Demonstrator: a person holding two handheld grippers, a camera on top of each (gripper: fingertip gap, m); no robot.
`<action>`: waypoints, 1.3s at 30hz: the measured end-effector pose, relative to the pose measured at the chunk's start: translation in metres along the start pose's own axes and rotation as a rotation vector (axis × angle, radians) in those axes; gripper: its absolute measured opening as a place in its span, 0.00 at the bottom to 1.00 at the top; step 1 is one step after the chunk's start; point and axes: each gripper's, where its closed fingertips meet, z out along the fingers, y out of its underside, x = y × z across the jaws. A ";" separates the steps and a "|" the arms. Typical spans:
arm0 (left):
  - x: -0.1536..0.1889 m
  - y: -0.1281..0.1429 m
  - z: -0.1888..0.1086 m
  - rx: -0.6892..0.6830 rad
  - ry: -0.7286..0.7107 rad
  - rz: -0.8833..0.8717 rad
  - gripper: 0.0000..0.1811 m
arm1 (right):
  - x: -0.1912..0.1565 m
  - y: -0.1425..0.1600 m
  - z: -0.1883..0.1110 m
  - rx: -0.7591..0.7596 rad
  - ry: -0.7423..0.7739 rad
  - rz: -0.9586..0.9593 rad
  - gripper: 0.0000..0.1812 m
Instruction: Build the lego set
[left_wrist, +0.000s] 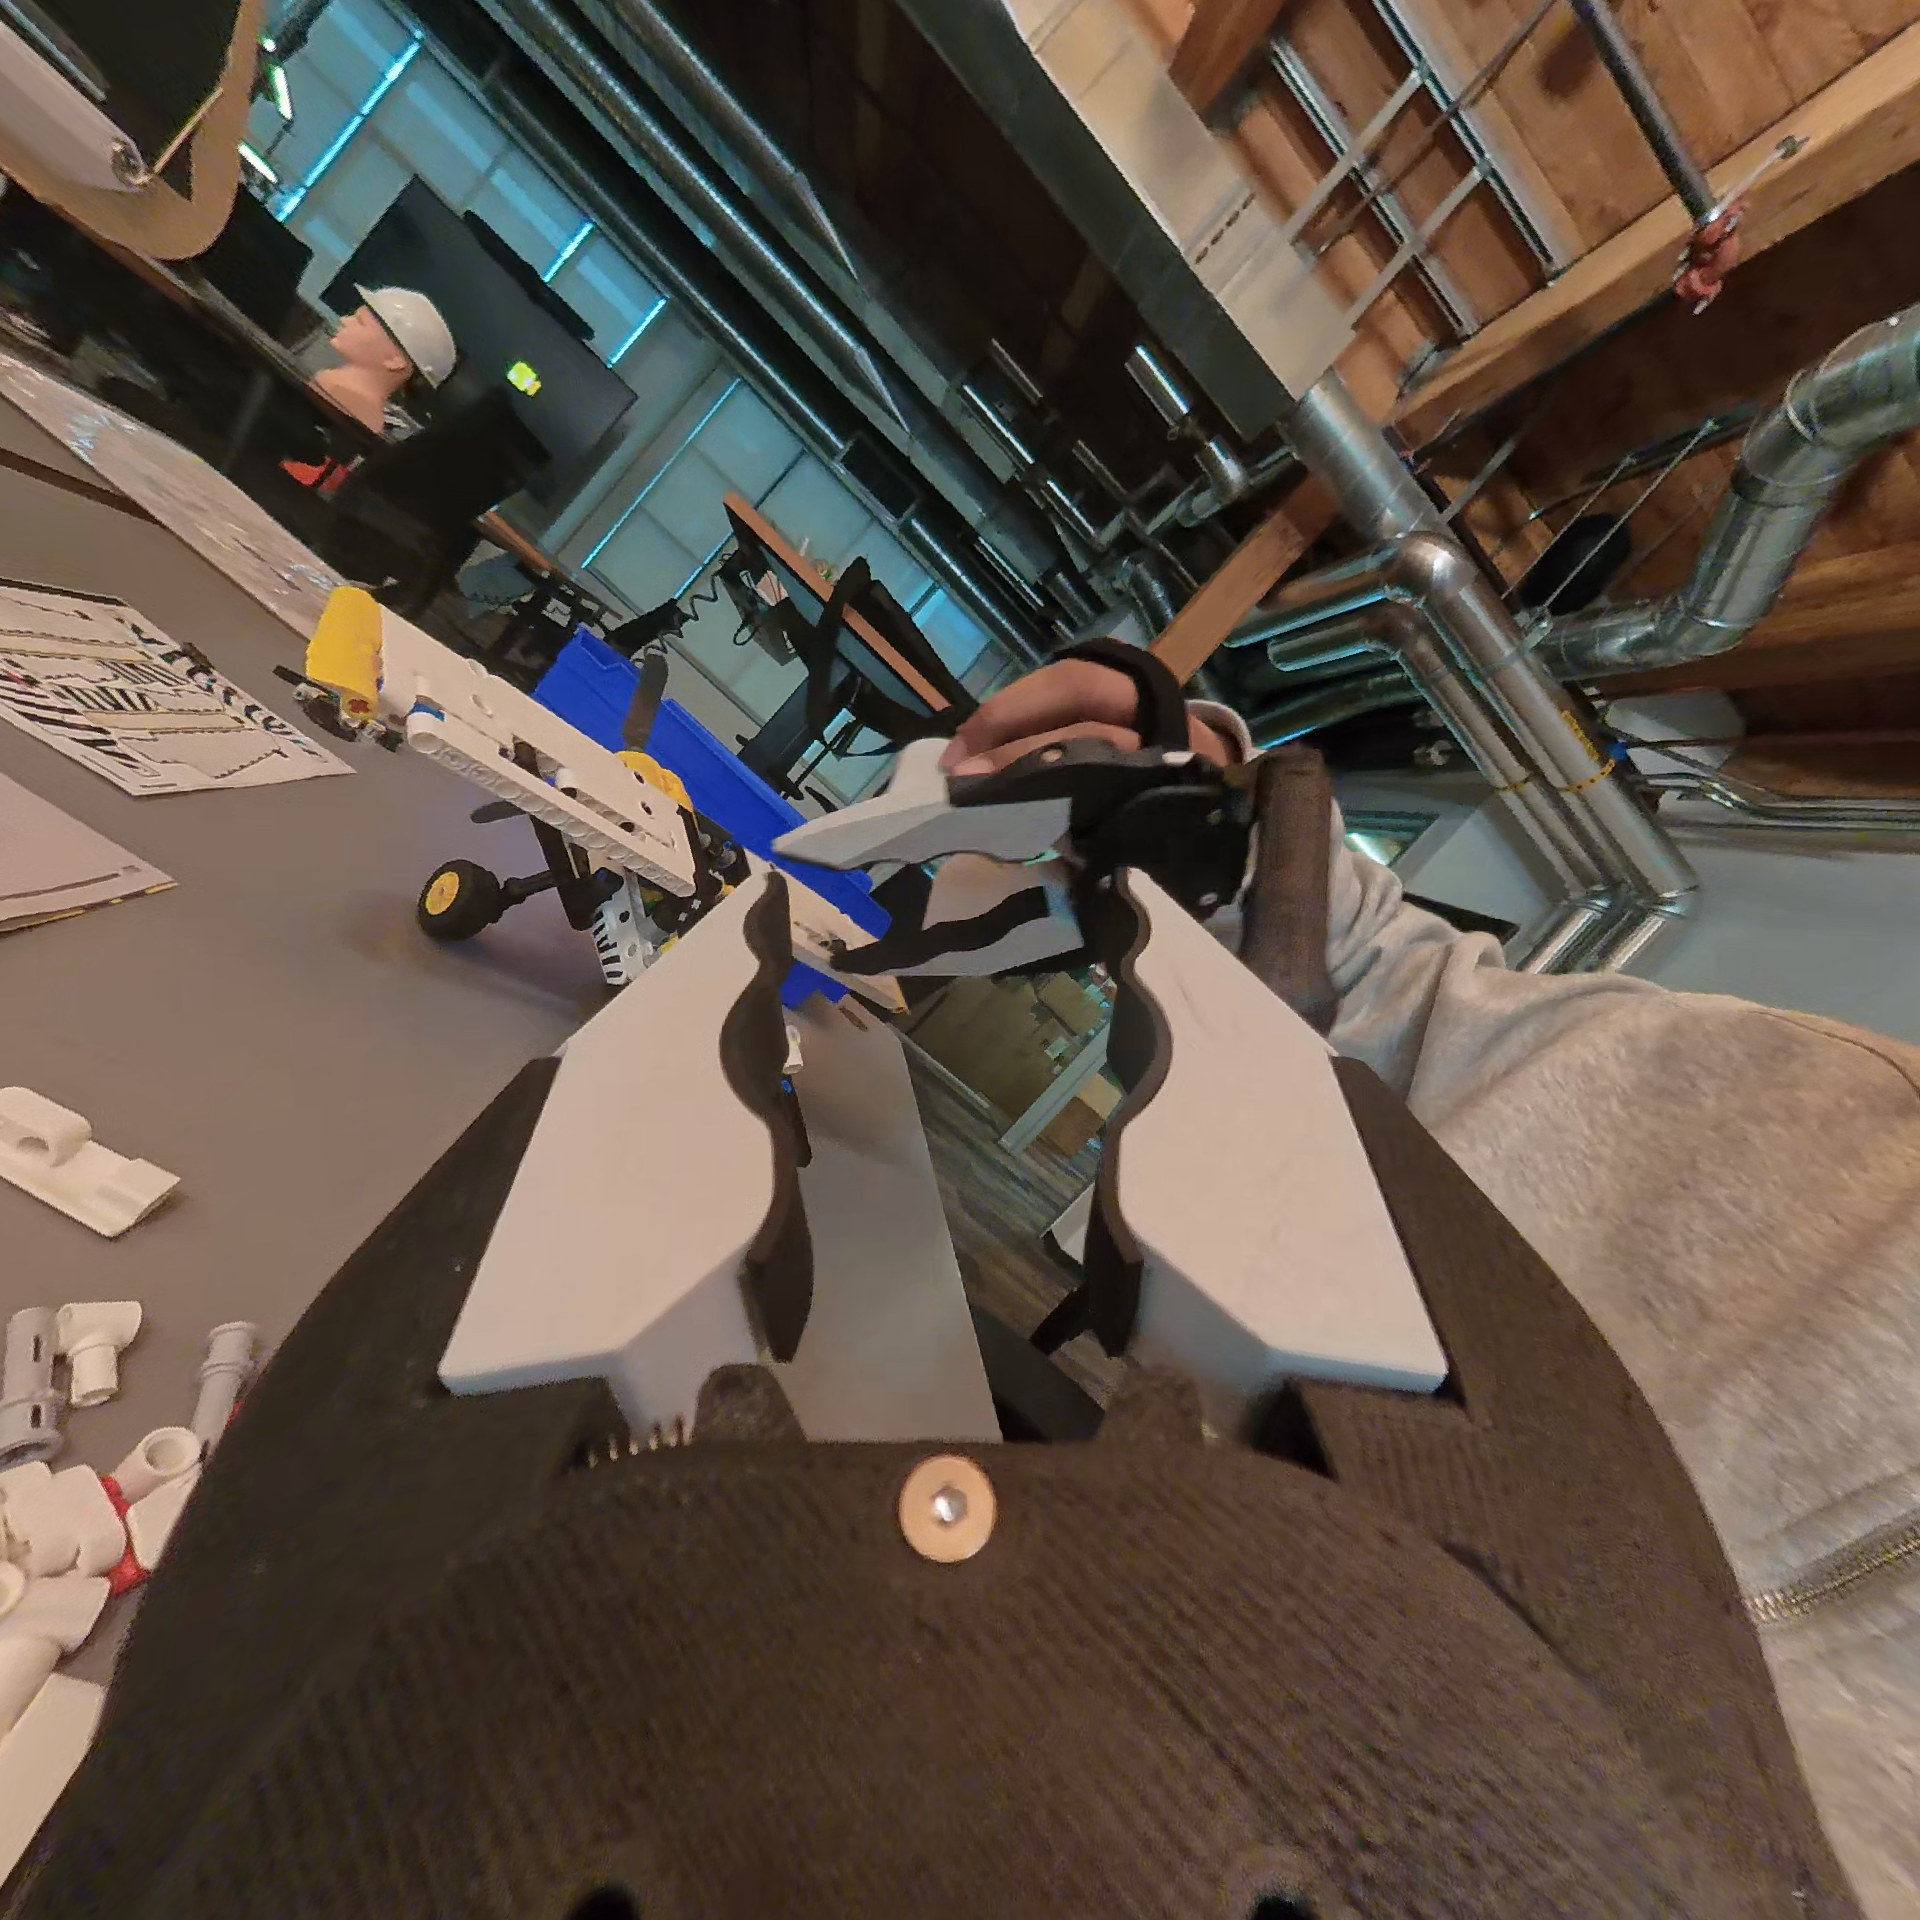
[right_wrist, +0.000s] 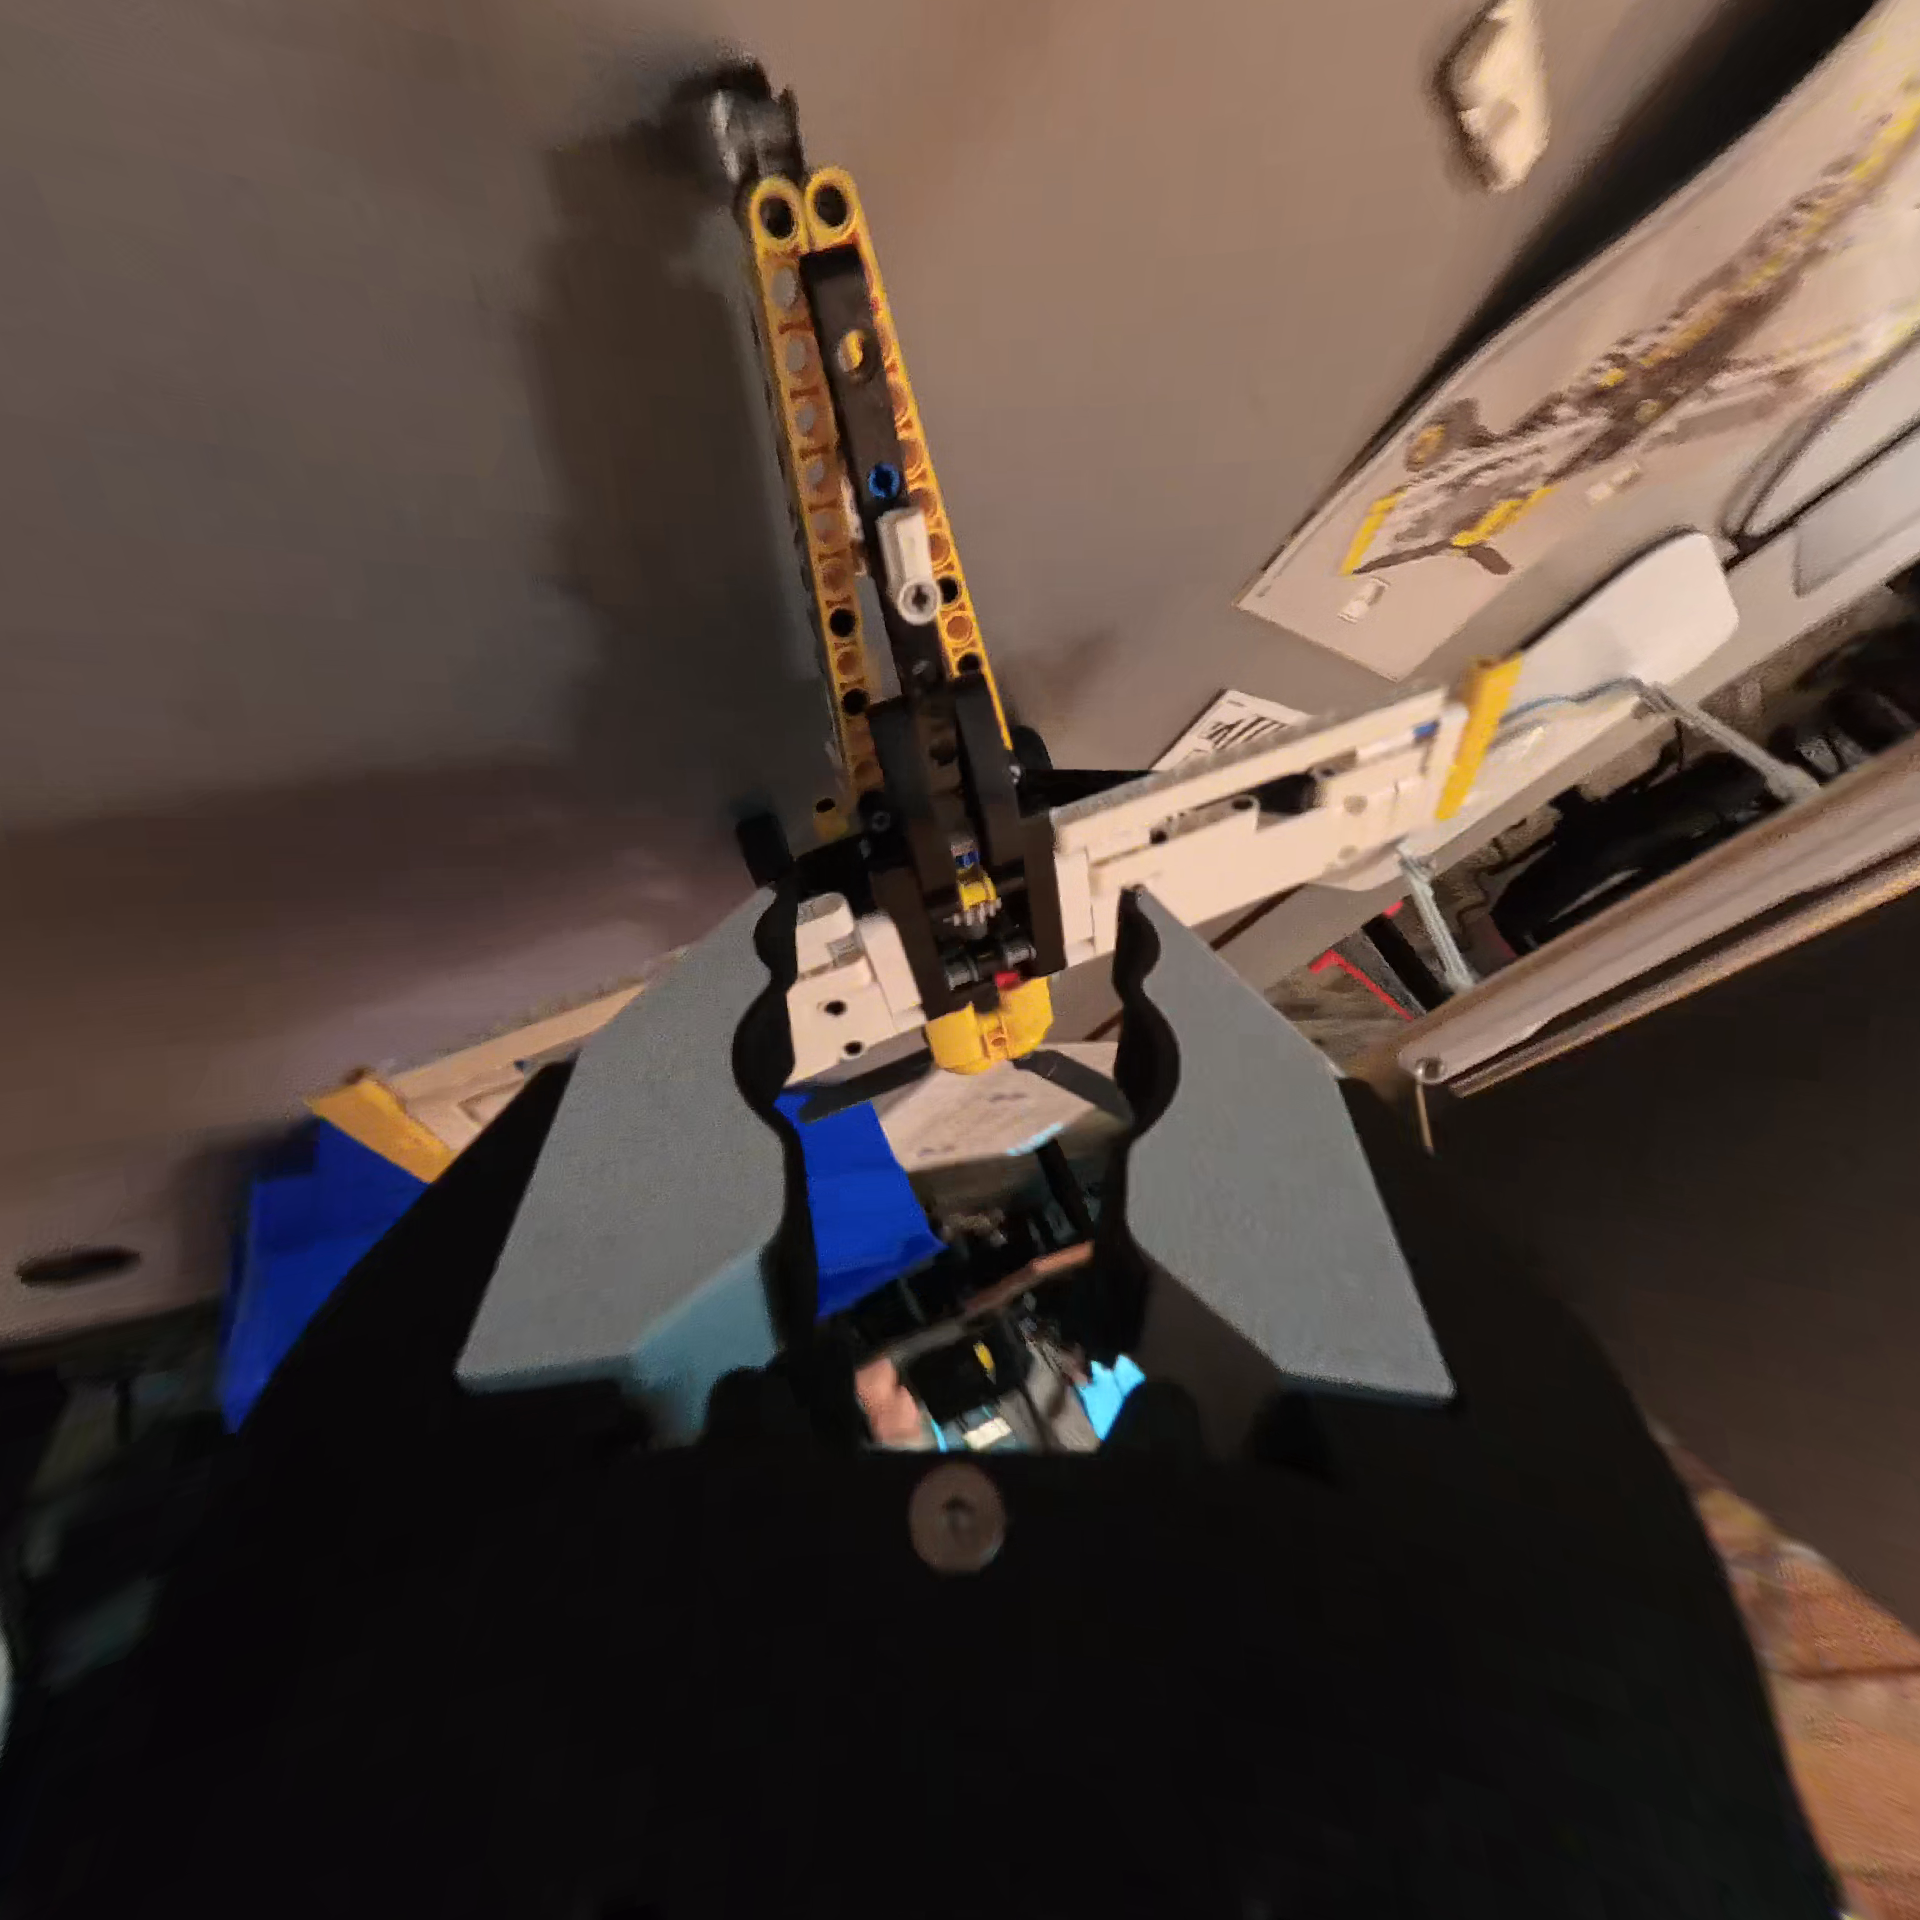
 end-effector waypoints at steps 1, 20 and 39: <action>-0.001 0.001 0.000 -0.004 -0.006 0.004 0.34 | -0.001 -0.002 -0.008 0.047 0.019 0.059 0.34; 0.004 0.018 0.007 -0.093 -0.077 0.248 0.33 | -0.095 0.080 -0.102 1.018 1.058 1.611 0.00; 0.021 0.042 0.016 -0.190 -0.024 0.372 0.32 | -0.030 -0.076 -0.048 1.027 0.761 1.191 0.00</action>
